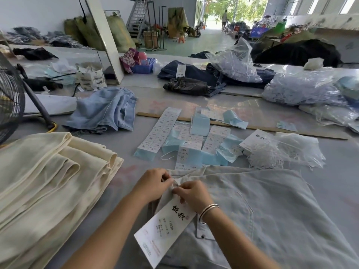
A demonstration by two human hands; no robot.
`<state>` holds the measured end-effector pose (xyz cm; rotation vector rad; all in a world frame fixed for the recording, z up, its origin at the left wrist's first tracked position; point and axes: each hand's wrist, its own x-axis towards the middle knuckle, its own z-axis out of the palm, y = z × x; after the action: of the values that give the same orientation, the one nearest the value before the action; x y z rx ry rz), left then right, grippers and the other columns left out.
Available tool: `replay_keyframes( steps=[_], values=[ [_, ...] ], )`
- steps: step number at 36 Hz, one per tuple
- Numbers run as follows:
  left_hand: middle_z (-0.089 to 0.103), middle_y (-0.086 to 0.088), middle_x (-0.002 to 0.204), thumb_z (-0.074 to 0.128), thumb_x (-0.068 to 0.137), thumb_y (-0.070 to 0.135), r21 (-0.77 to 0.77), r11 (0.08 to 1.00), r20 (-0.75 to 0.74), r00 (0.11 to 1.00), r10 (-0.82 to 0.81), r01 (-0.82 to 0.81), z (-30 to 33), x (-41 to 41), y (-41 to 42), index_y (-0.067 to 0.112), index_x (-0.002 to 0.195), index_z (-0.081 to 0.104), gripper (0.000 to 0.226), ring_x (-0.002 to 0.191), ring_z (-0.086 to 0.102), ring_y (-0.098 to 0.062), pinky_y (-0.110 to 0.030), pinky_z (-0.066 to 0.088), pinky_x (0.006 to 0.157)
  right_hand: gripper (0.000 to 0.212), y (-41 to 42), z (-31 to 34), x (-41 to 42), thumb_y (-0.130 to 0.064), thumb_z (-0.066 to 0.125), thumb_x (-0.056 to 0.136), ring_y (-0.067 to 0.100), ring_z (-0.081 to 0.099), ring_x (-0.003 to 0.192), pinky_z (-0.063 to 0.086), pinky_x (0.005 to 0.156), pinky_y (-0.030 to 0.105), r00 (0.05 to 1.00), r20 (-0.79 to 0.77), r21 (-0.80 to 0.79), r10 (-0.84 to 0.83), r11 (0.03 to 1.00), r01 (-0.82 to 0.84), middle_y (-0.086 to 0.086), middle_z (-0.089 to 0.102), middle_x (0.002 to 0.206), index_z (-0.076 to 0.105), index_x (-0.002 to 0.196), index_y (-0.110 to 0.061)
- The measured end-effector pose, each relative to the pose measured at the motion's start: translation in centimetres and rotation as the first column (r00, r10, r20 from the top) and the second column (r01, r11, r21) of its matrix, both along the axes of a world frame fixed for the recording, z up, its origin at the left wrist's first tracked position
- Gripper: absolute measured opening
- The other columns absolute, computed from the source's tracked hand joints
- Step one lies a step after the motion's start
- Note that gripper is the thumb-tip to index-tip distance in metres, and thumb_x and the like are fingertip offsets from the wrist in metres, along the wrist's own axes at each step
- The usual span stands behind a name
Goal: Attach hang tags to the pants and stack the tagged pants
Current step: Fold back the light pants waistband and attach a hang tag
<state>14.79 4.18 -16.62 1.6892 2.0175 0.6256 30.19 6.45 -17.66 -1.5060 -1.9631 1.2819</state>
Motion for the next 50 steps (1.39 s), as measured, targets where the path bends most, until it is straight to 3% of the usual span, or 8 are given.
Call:
replay_keyframes(
  steps=[6, 11, 22, 28, 35, 41, 45, 50],
  values=[
    [0.061, 0.018, 0.078, 0.067, 0.087, 0.033, 0.04, 0.999, 0.126, 0.992, -0.003, -0.002, -0.4, -0.1, -0.6, 0.036, 0.078, 0.057, 0.013, 0.071, 0.056, 0.007, -0.005, 0.037, 0.057, 0.047, 0.4, -0.3, -0.8, -0.033, 0.063, 0.084, 0.008, 0.053, 0.043, 0.042, 0.049, 0.019, 0.993, -0.039, -0.029, -0.109, 0.994, 0.108, -0.005, 0.053, 0.039, 0.051, 0.041, -0.018],
    [0.064, 0.012, 0.07, 0.063, 0.091, 0.029, 0.053, 0.999, 0.239, 0.971, -0.005, -0.008, -0.8, 0.3, -1.0, 0.032, 0.077, 0.063, 0.014, 0.064, 0.057, 0.003, -0.016, 0.043, 0.061, 0.039, 0.1, -1.4, -1.2, -0.019, 0.061, 0.083, 0.003, 0.044, 0.039, 0.037, 0.045, 0.018, 0.962, -0.139, 0.048, -0.234, 0.969, 0.243, -0.006, 0.053, 0.041, 0.056, 0.045, -0.019],
    [0.073, 0.0, 0.097, 0.062, 0.093, 0.02, -0.039, 0.996, 0.451, 0.888, 0.088, -0.079, -1.6, 1.2, -0.4, 0.023, 0.099, 0.072, 0.012, 0.097, 0.066, -0.017, -0.034, 0.051, 0.093, 0.024, -0.9, -3.7, -1.2, -0.018, 0.065, 0.084, 0.001, 0.041, 0.046, 0.038, 0.054, 0.024, 0.911, -0.311, 0.222, -0.27, 0.911, 0.346, -0.01, 0.054, 0.046, 0.069, 0.061, -0.022],
    [0.073, -0.005, 0.085, 0.065, 0.09, 0.014, 0.003, 0.99, 0.52, 0.846, 0.12, -0.143, -1.7, 1.7, -0.7, 0.032, 0.082, 0.069, 0.02, 0.089, 0.069, -0.023, -0.038, 0.054, 0.087, 0.023, -1.0, -3.2, -1.2, -0.017, 0.064, 0.084, 0.001, 0.042, 0.046, 0.037, 0.053, 0.022, 0.927, -0.272, 0.22, -0.26, 0.921, 0.322, -0.009, 0.055, 0.049, 0.07, 0.062, -0.022],
    [0.068, 0.008, 0.081, 0.061, 0.093, 0.022, 0.025, 0.992, 0.439, 0.893, 0.1, -0.124, -1.8, 1.7, -0.4, 0.032, 0.08, 0.062, 0.017, 0.079, 0.061, -0.007, -0.01, 0.044, 0.066, 0.018, -1.0, -1.0, 0.2, -0.031, 0.061, 0.087, 0.006, 0.052, 0.055, 0.042, 0.057, 0.024, 0.995, -0.017, 0.207, -0.098, 0.973, 0.099, -0.005, 0.066, 0.063, 0.072, 0.074, -0.026],
    [0.064, 0.008, 0.083, 0.054, 0.096, 0.022, 0.067, 0.979, 0.353, 0.923, 0.156, -0.191, -0.9, 0.9, 0.1, 0.023, 0.085, 0.059, 0.013, 0.08, 0.059, -0.012, -0.021, 0.041, 0.067, 0.015, -1.0, 0.9, 4.3, -0.03, 0.066, 0.087, 0.016, 0.056, 0.096, 0.043, 0.09, 0.04, 0.984, 0.069, 0.467, -0.167, 0.876, 0.116, -0.005, 0.068, 0.099, 0.075, 0.088, -0.019],
    [0.061, 0.009, 0.079, 0.056, 0.095, 0.022, 0.156, 0.969, 0.249, 0.957, 0.148, -0.19, 0.3, 1.1, 0.0, 0.024, 0.08, 0.056, 0.015, 0.076, 0.056, -0.01, -0.022, 0.039, 0.065, 0.01, -1.6, 0.7, 7.6, -0.01, 0.069, 0.084, 0.019, 0.06, 0.086, 0.047, 0.084, 0.045, 0.956, -0.06, 0.532, -0.287, 0.801, 0.274, -0.006, 0.068, 0.089, 0.074, 0.087, -0.018],
    [0.061, 0.008, 0.082, 0.055, 0.093, 0.022, 0.246, 0.969, 0.032, 0.999, -0.025, 0.017, 0.0, 3.9, -1.1, 0.022, 0.087, 0.058, 0.007, 0.076, 0.056, -0.012, -0.027, 0.041, 0.074, 0.013, -2.3, -0.8, 9.5, -0.014, 0.069, 0.084, 0.015, 0.057, 0.08, 0.043, 0.075, 0.027, 0.969, 0.152, 0.415, -0.197, 0.902, 0.118, -0.009, 0.057, 0.082, 0.075, 0.093, -0.021]
  ],
)
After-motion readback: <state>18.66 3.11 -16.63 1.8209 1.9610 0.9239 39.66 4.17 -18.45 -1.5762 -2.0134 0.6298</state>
